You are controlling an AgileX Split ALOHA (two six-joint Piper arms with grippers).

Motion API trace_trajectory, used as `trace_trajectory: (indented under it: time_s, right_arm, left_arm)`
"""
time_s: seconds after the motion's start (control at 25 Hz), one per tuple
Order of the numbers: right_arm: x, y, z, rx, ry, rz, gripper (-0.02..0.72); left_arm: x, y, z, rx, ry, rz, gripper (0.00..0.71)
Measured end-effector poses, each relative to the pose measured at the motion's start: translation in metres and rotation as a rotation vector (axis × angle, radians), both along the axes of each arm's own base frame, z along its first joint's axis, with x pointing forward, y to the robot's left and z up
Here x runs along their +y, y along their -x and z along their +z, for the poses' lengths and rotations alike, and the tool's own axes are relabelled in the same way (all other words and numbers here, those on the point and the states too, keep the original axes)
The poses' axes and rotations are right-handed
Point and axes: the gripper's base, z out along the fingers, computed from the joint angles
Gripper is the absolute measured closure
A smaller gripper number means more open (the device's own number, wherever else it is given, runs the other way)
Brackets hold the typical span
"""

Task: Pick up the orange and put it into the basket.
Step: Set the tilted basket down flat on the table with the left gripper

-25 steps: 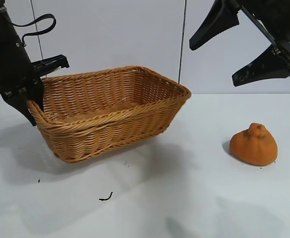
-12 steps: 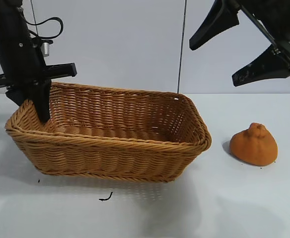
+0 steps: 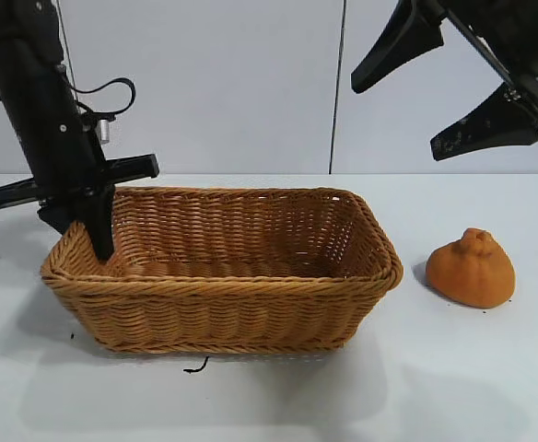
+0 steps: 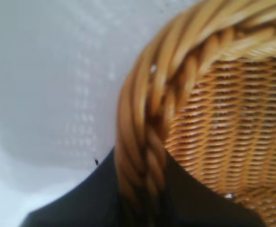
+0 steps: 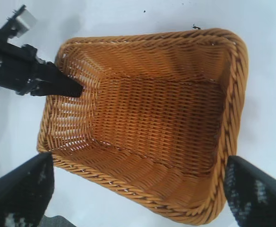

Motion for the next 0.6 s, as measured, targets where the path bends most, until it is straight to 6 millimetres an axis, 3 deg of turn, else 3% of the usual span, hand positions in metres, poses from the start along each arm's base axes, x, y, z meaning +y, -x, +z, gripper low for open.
trace_trajectory:
  time_s: [0.08, 0.2, 0.24, 0.32, 0.44, 0.6]
  right_arm:
    - [0.0, 0.0, 0.0, 0.0, 0.0, 0.0, 0.008]
    - [0.0, 0.0, 0.0, 0.0, 0.001, 0.0, 0.008]
    - [0.0, 0.0, 0.0, 0.0, 0.001, 0.0, 0.008]
    - [0.0, 0.0, 0.0, 0.0, 0.001, 0.0, 0.008]
    - [0.0, 0.0, 0.0, 0.0, 0.001, 0.0, 0.008]
    - [0.0, 0.0, 0.0, 0.0, 0.001, 0.0, 0.008]
  left_arm:
    - [0.0, 0.0, 0.0, 0.001, -0.001, -0.001, 0.457]
    - [0.0, 0.001, 0.0, 0.009, -0.002, 0.0, 0.161]
    - [0.0, 0.001, 0.0, 0.013, -0.003, -0.001, 0.114]
    - [0.001, 0.003, 0.0, 0.034, -0.006, -0.007, 0.053]
    - [0.001, 0.005, 0.003, 0.044, -0.006, -0.01, 0.026]
    - [0.0, 0.002, 0.037, -0.028, 0.008, -0.019, 0.018]
